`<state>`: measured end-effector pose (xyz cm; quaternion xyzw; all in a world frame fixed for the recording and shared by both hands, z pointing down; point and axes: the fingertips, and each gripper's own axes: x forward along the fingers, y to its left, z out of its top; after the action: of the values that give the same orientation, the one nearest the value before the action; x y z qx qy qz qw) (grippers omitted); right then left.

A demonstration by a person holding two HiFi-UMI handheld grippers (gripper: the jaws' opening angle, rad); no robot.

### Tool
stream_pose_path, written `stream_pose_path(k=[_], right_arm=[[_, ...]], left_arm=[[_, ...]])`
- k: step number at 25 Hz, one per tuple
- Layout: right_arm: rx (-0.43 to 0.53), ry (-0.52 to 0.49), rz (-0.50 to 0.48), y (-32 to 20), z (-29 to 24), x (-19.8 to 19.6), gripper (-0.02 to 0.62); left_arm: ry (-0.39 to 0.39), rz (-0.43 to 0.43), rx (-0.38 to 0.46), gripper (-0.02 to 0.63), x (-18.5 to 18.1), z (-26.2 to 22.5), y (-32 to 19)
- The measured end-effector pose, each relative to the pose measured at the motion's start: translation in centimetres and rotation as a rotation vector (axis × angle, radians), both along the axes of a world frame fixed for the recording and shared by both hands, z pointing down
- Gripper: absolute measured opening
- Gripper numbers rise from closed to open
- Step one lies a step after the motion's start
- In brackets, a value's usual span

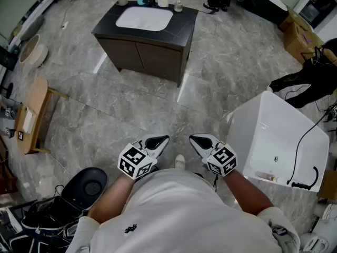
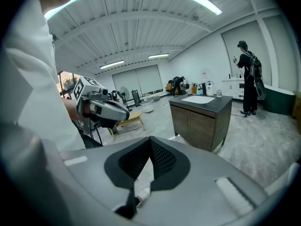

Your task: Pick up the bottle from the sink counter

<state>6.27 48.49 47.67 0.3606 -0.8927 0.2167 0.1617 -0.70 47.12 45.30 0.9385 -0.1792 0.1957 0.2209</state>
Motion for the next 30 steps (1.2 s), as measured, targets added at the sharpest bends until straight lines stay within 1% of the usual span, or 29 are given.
stream_pose_path(k=[6,12,13,15,17,18,23,27,30], right_arm=[[0.029,0.003,-0.019,-0.9,-0.5,2.1,0.011],[0.041,-0.020,-0.021,-1.2,-0.2,4.0,0.014],[0.046,-0.024,-0.018,-1.5,-0.2,4.2,0.042],[0.048,-0.025,-0.007,-2.1,0.1,4.9,0.144],[0.050,-0.018,0.010,-3.1,0.4,5.6,0.199],[0.053,-0.017,0.020,-3.6,0.5,5.9,0.216],[0.085,-0.009,0.073,-8.3,0.5,7.0,0.281],[0.096,0.007,0.116,-13.8,0.9,7.5,0.313],[0.093,0.026,0.145,-18.3,1.0,7.2,0.319]], left_arm=[[-0.012,-0.018,0.038,0.006,2.2,-0.5,-1.1],[-0.001,-0.053,0.040,0.006,3.7,-0.6,-1.0],[-0.002,-0.056,0.041,0.006,3.8,-0.6,-1.0],[0.001,-0.065,0.037,0.006,3.9,-0.6,-1.0],[0.005,-0.071,0.030,0.006,4.1,-0.5,-1.3],[0.006,-0.070,0.027,0.006,4.2,-0.4,-1.5],[0.015,-0.051,0.031,0.006,4.4,-0.3,-4.9],[0.027,-0.025,0.047,0.006,4.2,0.2,-9.6],[0.027,0.001,0.059,0.006,3.6,0.3,-13.9]])
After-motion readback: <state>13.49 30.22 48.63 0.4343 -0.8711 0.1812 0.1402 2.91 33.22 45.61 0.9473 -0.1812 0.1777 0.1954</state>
